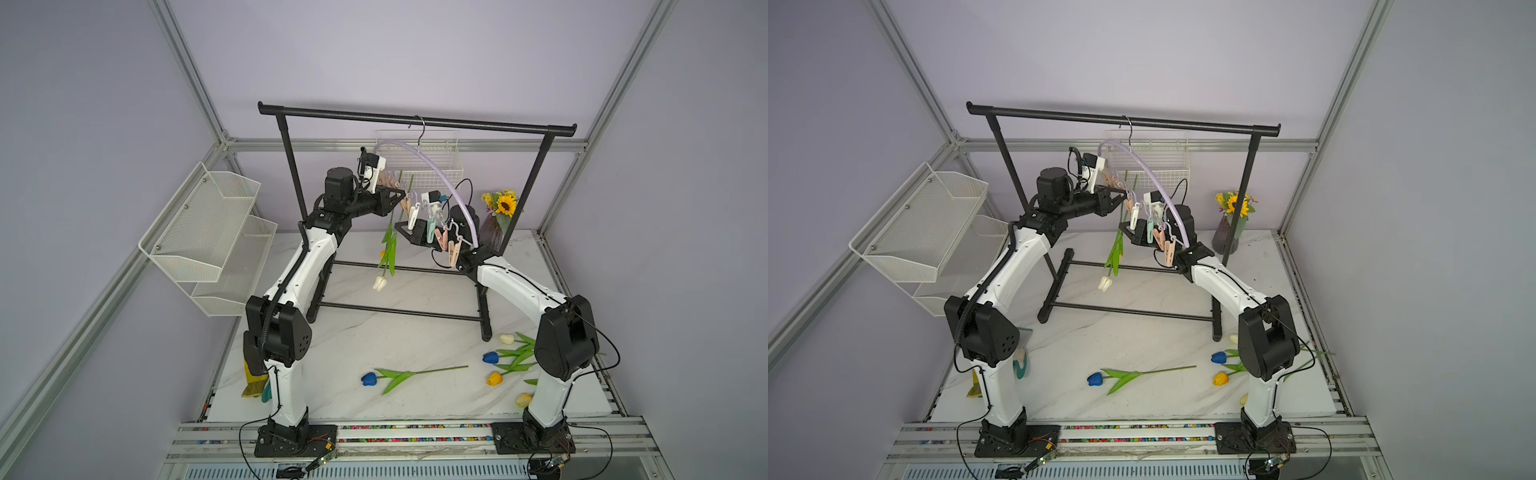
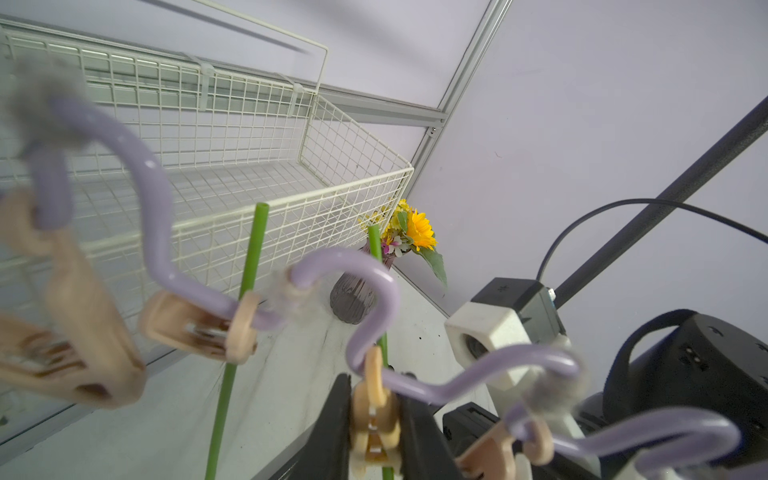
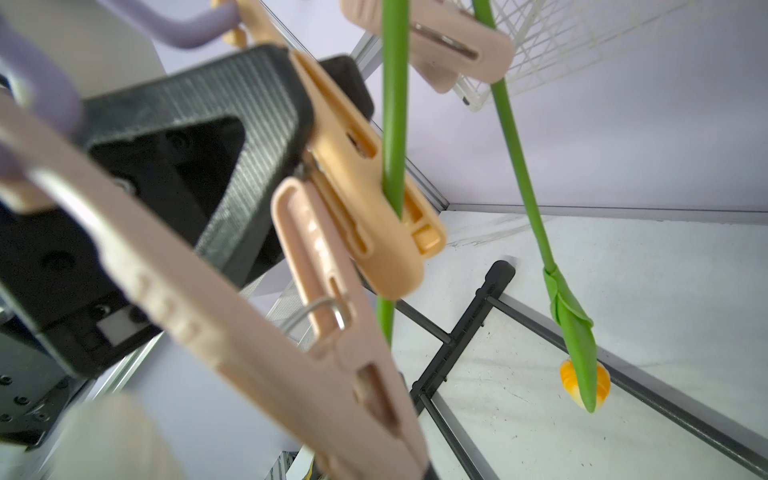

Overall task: Dry the flowers on a clothes hanger
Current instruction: Clamp the flower onto the hanger.

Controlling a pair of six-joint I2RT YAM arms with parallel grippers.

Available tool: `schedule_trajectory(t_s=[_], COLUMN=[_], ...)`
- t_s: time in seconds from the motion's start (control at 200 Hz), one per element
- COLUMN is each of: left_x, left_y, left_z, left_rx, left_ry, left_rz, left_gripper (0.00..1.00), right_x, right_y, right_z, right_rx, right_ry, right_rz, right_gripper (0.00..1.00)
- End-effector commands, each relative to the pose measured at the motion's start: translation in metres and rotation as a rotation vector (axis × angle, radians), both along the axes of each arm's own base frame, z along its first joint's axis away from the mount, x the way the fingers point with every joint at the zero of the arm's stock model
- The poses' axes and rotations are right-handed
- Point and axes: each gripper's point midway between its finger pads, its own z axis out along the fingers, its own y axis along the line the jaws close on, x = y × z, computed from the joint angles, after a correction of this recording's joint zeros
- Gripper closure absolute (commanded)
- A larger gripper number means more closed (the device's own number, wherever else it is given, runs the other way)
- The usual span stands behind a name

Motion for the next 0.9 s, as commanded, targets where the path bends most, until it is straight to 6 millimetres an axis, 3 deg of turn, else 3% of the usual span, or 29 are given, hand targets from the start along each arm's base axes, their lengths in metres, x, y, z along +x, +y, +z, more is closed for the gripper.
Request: schedule_trajectory(t_s=[0.0,0.29,0.45,0.605,0.895], left_x=[-0.010,-0.013,-0.013,-0.017,-0.028], left_y=[0.002,0.004,0.008,0.012,0.022], left_z=[0.026,0.031,0.033,0.035,0.035], left_rx=[-0.021,-0.016,-0.008,0.002,0.021], left_ry=[-0.068,-0.084,-0.090,-0.092,-0.110], left_rz=[-0.011,-0.005,0.007,0.018,0.039], left_gripper=[0.73,0.54,0.39,0.31,0.29], right_x=[-0.005,-0.001,0.002,0.005,0.007], right_y=[0.003,0.004,0.003,-0.001,-0.011], right_z=[0.022,0.019,0.014,0.008,-0.011], right_rx=[0.013,0.001,-0.015,-0.036,-0.113], right_ry=[-0.060,-0.064,-0.061,-0.058,-0.061], right_rz=[0.018,0.013,-0.003,-0.034,-0.089], right_gripper=[1.00,1.00,1.00,1.00,0.74])
